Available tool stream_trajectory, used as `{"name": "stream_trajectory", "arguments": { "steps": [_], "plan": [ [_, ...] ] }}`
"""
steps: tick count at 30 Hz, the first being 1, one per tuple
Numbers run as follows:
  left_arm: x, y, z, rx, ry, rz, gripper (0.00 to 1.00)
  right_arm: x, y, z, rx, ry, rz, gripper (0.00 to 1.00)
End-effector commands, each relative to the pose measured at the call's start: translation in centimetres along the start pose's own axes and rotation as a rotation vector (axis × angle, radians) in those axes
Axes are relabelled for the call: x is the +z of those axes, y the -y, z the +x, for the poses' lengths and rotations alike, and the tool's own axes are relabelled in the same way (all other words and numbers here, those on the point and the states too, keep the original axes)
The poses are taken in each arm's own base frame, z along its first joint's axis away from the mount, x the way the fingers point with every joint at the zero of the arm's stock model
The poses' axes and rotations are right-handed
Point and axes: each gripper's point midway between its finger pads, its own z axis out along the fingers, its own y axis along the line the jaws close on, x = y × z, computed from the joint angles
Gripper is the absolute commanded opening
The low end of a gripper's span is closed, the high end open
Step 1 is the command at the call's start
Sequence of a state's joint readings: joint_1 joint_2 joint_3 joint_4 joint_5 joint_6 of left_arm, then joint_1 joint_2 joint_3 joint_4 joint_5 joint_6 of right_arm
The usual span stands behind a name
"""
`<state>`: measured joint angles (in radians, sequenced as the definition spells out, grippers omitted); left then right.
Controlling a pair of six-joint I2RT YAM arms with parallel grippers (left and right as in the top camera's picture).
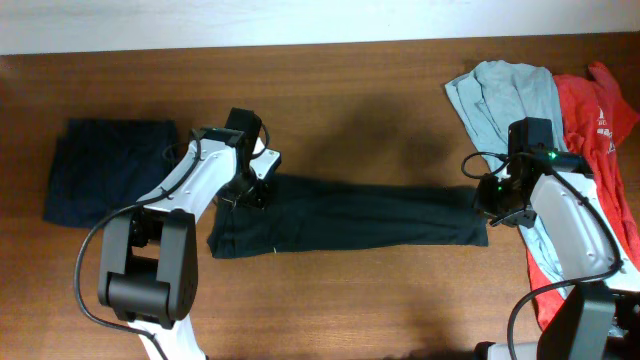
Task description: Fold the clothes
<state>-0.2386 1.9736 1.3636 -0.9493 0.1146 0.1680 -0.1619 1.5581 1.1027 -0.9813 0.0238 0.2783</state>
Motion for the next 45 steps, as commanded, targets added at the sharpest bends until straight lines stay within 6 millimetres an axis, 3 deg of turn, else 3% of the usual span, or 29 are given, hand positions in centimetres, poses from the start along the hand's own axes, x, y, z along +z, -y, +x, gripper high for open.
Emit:
{"name": "stream_trajectory", "arguments": {
  "steps": [1, 9, 10, 12, 15, 18, 23, 24, 28, 30, 33, 39, 42, 45],
  "plan": [
    [0.2, -0.4, -0.1, -0.002, -0.006, -0.007, 0.03, 0.2, 0.5, 0.1, 0.011, -0.001, 0.038, 0.24],
    [0.1, -0.9, 0.1, -0.059, -0.006, 0.016, 0.03, 0.2, -0.3, -0.1, 0.014, 0.003, -0.006, 0.26],
    [0.0, -0.2, 0.0, -0.058, 0.001, 0.058, 0.1, 0.2, -1.2, -0.2, 0.003, 0.003, -0.06, 0.25],
    [0.0, 0.7, -0.4, -0.055, 0.016, 0.106, 0.14, -0.1, -3.4, -0.4, -0.075, 0.007, -0.185, 0.26],
    [0.0, 0.7, -0.4, -0.03, 0.018, 0.105, 0.13, -2.1, -8.9, -0.5, -0.261, 0.044, -0.517, 0.25],
    [-0.1, 1.2, -0.8, -0.028, 0.035, 0.132, 0.13, -3.5, -11.3, -1.4, -0.302, 0.101, -0.648, 0.25],
    [-1.2, 6.2, -3.8, 0.049, 0.169, 0.368, 0.06, -3.7, -12.1, -2.2, -0.313, 0.142, -0.655, 0.25],
    [-1.3, 6.9, -4.6, 0.082, 0.199, 0.366, 0.01, -3.7, -12.1, -2.2, -0.312, 0.141, -0.655, 0.25],
    [-1.4, 10.1, -7.1, 0.227, 0.303, 0.354, 0.0, -3.3, -11.6, -1.9, -0.303, 0.123, -0.622, 0.25],
    [-0.8, 11.1, -8.0, 0.293, 0.327, 0.245, 0.0, -2.5, -10.4, -1.5, -0.287, 0.098, -0.547, 0.25],
    [0.1, 12.2, -7.6, 0.325, 0.301, 0.217, 0.0, -1.8, -9.3, -1.0, -0.275, 0.073, -0.481, 0.25],
    [3.2, 12.7, -6.5, 0.324, 0.22, 0.236, 0.0, -1.8, -9.2, -0.9, -0.266, 0.065, -0.479, 0.25],
    [3.0, 13.3, -5.2, 0.314, 0.17, 0.285, 0.0, -1.8, -9.1, -0.7, -0.264, 0.057, -0.477, 0.25],
    [1.6, 14.0, -1.7, 0.271, 0.011, 0.343, 0.0, -1.7, -9.1, -0.7, -0.263, 0.055, -0.476, 0.25]
  ]
}}
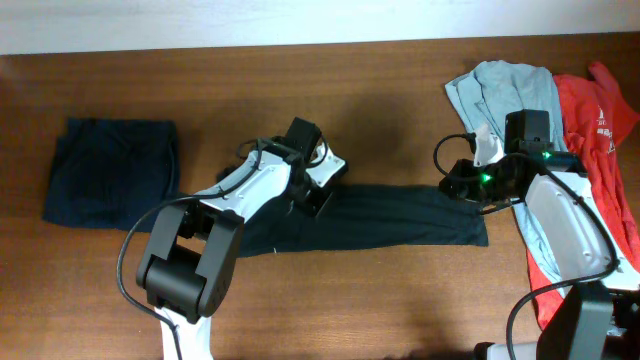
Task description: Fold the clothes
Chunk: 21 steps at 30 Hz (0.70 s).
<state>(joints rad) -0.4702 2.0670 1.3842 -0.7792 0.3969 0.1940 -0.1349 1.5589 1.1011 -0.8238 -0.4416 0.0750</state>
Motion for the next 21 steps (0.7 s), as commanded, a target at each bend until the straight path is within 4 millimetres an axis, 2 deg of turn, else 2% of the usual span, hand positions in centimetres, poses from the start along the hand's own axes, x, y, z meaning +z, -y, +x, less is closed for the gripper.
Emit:
{"name": "stream_trajectory", "arguments": {
  "steps": [1, 3, 6, 8, 10, 11, 14, 16, 18, 21],
  "plan": [
    [-1.6, 1.8, 1.5, -0.021, -0.079, 0.063, 0.0, 0.3, 0.2, 0.2, -0.004, -0.01, 0.012, 0.25],
    [-2.9, 1.9, 1.3, -0.006, -0.07, 0.036, 0.0, 0.3, 0.2, 0.1, -0.006, -0.005, 0.012, 0.25],
    [-5.1, 2.0, -0.8, 0.056, 0.037, -0.009, 0.0, 0.3, 0.2, 0.2, -0.005, -0.007, 0.014, 0.25],
    [-5.5, 1.7, -2.0, 0.079, 0.089, -0.034, 0.0, 0.3, 0.6, 0.1, 0.002, -0.006, 0.035, 0.25],
    [-5.6, 1.3, -4.4, 0.118, 0.182, -0.056, 0.0, 0.2, 1.7, 0.2, 0.058, -0.006, 0.1, 0.25],
    [-5.7, 1.2, -5.0, 0.127, 0.204, -0.061, 0.0, 0.2, 1.9, 0.3, 0.068, -0.005, 0.114, 0.25],
    [-4.5, 0.7, -6.7, 0.148, 0.254, -0.068, 0.0, 0.1, 2.1, 0.3, 0.076, -0.006, 0.121, 0.26],
    [-3.4, 0.8, -6.7, 0.142, 0.244, -0.05, 0.0, 0.1, 2.1, 0.3, 0.076, -0.005, 0.121, 0.26],
    [-1.1, 1.7, -6.4, 0.157, 0.211, -0.009, 0.0, 0.1, 2.1, 0.3, 0.076, -0.006, 0.121, 0.26],
    [1.1, 2.6, -5.8, 0.174, 0.167, 0.007, 0.01, 0.1, 2.1, 0.3, 0.076, -0.007, 0.122, 0.26]
  ]
}}
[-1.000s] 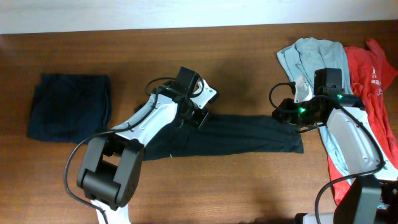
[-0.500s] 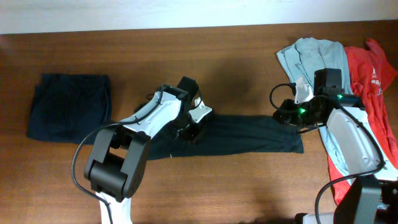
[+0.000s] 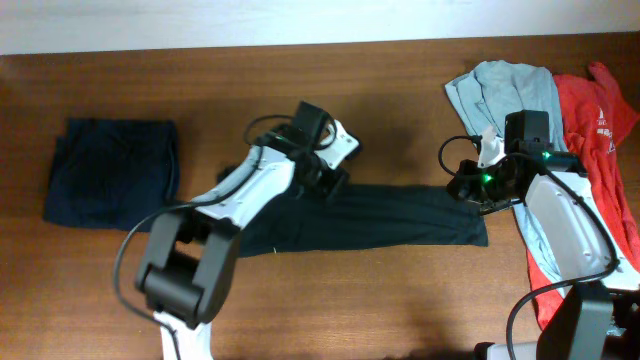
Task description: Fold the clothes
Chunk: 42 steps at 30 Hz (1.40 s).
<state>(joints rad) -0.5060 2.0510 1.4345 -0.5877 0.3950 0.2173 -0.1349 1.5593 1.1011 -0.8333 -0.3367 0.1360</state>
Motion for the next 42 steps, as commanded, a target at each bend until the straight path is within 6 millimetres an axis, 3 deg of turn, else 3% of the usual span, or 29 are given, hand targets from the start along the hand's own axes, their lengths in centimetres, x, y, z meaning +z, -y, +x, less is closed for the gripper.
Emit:
{"name": "stream_trajectory", "arguments": {
  "steps": [1, 5, 10, 12, 14, 18, 23, 28, 33, 38, 42],
  "plan": [
    [2.8, 2.2, 1.3, 0.02, -0.064, 0.06, 0.0, 0.2, 0.2, 0.2, 0.011, -0.01, 0.017, 0.26],
    [2.0, 4.1, 1.9, 0.013, -0.113, 0.098, 0.0, 0.2, 0.3, 0.4, 0.012, -0.015, 0.018, 0.26],
    [-1.8, 5.7, 1.5, -0.009, -0.147, 0.113, 0.0, 0.2, 0.4, 0.3, 0.012, -0.013, 0.026, 0.26],
    [-2.8, 5.2, 1.4, -0.001, -0.146, 0.065, 0.0, 0.2, 0.6, 0.3, 0.012, -0.012, 0.036, 0.26],
    [-2.9, 3.6, 1.3, 0.013, -0.15, -0.036, 0.06, 0.2, 0.6, 0.3, 0.012, -0.012, 0.036, 0.26],
    [-2.7, 2.6, 0.0, 0.036, -0.097, -0.081, 0.32, 0.2, 0.6, 0.3, 0.013, -0.012, 0.036, 0.31],
    [-0.9, 1.9, 0.0, 0.121, -0.102, -0.084, 0.37, 0.2, 0.6, 0.3, 0.013, -0.013, 0.036, 0.36],
    [2.0, 1.2, 2.0, 0.201, -0.179, -0.058, 0.36, 0.2, 0.6, 0.3, 0.013, -0.013, 0.036, 0.36],
    [2.4, 0.9, 1.0, 0.268, -0.143, -0.066, 0.36, 0.2, 0.6, 0.3, 0.013, -0.013, 0.036, 0.36],
    [2.3, 0.9, 1.1, 0.266, -0.146, -0.065, 0.05, 0.2, 0.6, 0.4, 0.014, -0.017, 0.037, 0.36],
    [2.1, 1.1, 1.6, 0.255, -0.172, -0.057, 0.01, 0.2, 0.6, 0.4, 0.014, -0.017, 0.037, 0.37]
  ]
}}
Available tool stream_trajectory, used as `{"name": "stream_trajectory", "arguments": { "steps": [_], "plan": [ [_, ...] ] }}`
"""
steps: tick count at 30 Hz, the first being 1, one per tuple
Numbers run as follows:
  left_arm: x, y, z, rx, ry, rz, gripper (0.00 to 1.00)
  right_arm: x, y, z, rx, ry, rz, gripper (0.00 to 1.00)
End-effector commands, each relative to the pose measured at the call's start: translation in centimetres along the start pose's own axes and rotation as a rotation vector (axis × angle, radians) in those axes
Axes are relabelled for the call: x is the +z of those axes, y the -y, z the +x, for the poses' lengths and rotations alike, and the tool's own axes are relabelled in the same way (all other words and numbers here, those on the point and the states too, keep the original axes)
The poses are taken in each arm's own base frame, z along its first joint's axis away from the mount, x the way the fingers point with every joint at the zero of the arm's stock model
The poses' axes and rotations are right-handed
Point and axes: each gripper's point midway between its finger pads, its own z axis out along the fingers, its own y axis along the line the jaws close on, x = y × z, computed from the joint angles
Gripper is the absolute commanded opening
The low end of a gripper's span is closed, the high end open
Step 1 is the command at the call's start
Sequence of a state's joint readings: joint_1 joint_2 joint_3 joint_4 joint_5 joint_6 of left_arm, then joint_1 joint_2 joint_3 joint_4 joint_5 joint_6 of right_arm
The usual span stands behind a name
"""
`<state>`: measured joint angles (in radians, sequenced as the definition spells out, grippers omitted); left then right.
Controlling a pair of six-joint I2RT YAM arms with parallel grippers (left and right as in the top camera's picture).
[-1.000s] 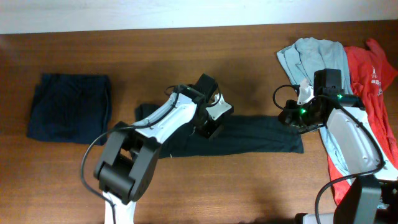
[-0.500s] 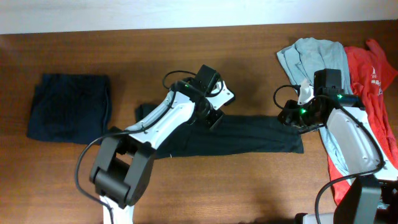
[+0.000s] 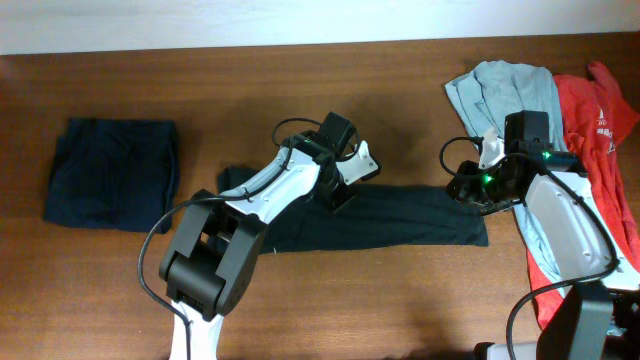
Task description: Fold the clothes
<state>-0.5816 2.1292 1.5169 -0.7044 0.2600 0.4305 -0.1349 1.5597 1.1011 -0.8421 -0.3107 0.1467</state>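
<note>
A long dark garment (image 3: 400, 215) lies stretched across the middle of the table. My left gripper (image 3: 343, 192) is down on its upper edge near the middle and seems shut on a lifted layer of the cloth. The arm hides the fingers. A loose flap of the garment (image 3: 235, 178) shows at the upper left end. At the garment's upper right corner sits my right gripper (image 3: 458, 186), touching the cloth. Whether its fingers are closed cannot be made out from overhead.
A folded navy garment (image 3: 110, 185) lies at the far left. A pile with a light blue garment (image 3: 505, 85) and a red garment (image 3: 600, 110) lies at the right edge, under the right arm. The table's (image 3: 330, 300) front strip shows bare wood.
My left gripper has shifted a little further right and slightly toward the front along the garment's upper edge. A flap now shows at the garment's upper left. The right arm has stayed put.
My left gripper was at the garment's upper left corner and the right one at its far right end. Then the left stood near the garment's middle and the right at the upper right corner. The garment's left end has since drawn in from its earlier outline.
</note>
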Motion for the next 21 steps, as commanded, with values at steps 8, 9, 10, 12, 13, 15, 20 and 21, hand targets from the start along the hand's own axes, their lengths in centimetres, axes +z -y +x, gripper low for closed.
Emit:
{"name": "stream_trajectory", "arguments": {
  "steps": [8, 9, 10, 12, 13, 15, 20, 21],
  "plan": [
    [-3.1, 1.7, 1.2, -0.027, -0.137, 0.066, 0.01, 0.2, 0.1, 0.3, 0.0, -0.011, 0.01, 0.37],
    [-3.1, 1.8, 1.4, -0.028, -0.144, 0.069, 0.01, 0.2, 0.1, 0.3, 0.0, -0.011, 0.01, 0.38],
    [-3.1, 1.9, 1.6, -0.031, -0.152, 0.073, 0.0, 0.2, 0.1, 0.3, 0.0, -0.011, 0.01, 0.38],
    [-3.1, 2.1, 2.1, -0.035, -0.169, 0.081, 0.01, 0.2, 0.1, 0.3, 0.0, -0.011, 0.01, 0.38],
    [-3.1, 2.2, 2.1, -0.037, -0.172, 0.082, 0.02, 0.2, 0.1, 0.3, 0.0, -0.011, 0.01, 0.38],
    [-3.2, 2.3, 2.4, -0.04, -0.185, 0.087, 0.18, 0.2, 0.1, 0.3, 0.0, -0.011, 0.01, 0.38],
    [-3.9, -0.6, 5.1, -0.189, -0.306, -0.089, 0.2, 0.2, 0.1, 0.3, 0.0, -0.012, 0.01, 0.42],
    [-4.1, -1.1, 5.5, -0.226, -0.318, -0.118, 0.2, 0.2, 0.1, 0.3, 0.0, -0.012, 0.01, 0.42]
  ]
}}
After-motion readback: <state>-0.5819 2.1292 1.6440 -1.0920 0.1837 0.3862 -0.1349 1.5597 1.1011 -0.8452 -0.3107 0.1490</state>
